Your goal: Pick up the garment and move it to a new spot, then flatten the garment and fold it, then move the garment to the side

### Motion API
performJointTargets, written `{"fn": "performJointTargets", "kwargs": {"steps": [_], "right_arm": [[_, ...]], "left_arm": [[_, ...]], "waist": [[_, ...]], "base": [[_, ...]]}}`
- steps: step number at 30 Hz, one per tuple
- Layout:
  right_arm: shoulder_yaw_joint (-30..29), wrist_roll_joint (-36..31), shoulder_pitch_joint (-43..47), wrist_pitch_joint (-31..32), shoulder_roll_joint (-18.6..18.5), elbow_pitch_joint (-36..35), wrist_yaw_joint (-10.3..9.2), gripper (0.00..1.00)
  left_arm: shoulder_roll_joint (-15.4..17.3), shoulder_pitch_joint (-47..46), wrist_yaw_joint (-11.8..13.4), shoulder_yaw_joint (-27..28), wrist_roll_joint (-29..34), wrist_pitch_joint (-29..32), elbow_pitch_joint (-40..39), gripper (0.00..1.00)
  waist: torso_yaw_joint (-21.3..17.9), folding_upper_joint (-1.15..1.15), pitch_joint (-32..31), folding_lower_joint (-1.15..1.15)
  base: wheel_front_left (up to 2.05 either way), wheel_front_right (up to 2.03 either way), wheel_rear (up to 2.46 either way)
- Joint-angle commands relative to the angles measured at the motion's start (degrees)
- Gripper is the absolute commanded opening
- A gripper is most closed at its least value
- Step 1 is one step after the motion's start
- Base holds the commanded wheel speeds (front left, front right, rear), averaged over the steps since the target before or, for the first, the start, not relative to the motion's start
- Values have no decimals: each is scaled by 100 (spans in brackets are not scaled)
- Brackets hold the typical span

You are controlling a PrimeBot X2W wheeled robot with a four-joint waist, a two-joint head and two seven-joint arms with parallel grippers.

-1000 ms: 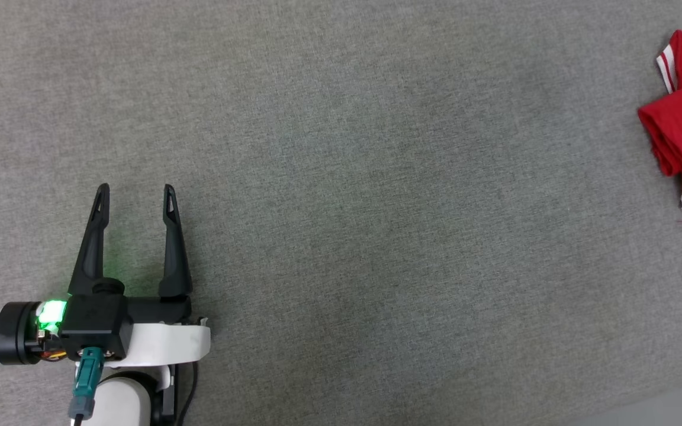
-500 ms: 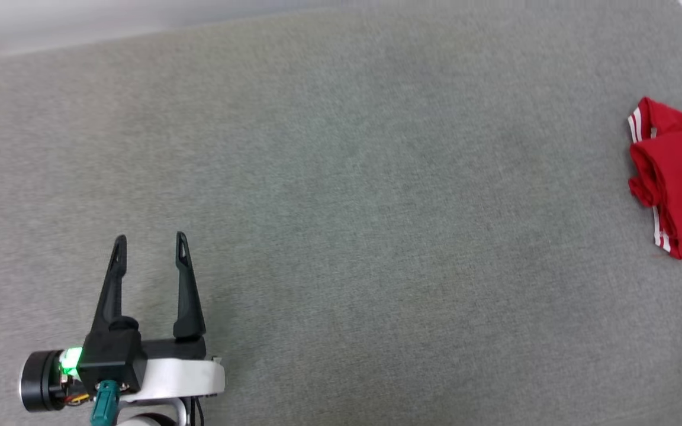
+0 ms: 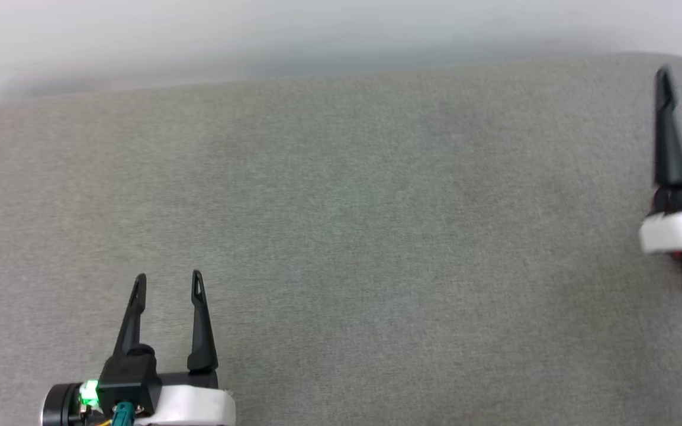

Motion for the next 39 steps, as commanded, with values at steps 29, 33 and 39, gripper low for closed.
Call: {"fn": "performJointTargets", "kwargs": {"steps": [29, 33, 39], "right_arm": [[-136, -42, 3664, -9, 1418, -1102, -7, 100], [-158, -24, 3797, -9, 1438, -1141, -7, 100], [-164, 78, 3864, -9, 1441, -1140, -7, 100]], "left_arm": [[-48, 896, -355, 213, -63, -13, 485, 100], [-51, 925, -400, 230, -79, -13, 507, 100], [-53, 951, -445, 247, -67, -13, 574, 100]], "waist": [[506, 0, -1096, 1], [492, 0, -1130, 1], [475, 0, -1152, 1]], "base": [[0, 0, 0], [0, 0, 0], [0, 0, 0]]}}
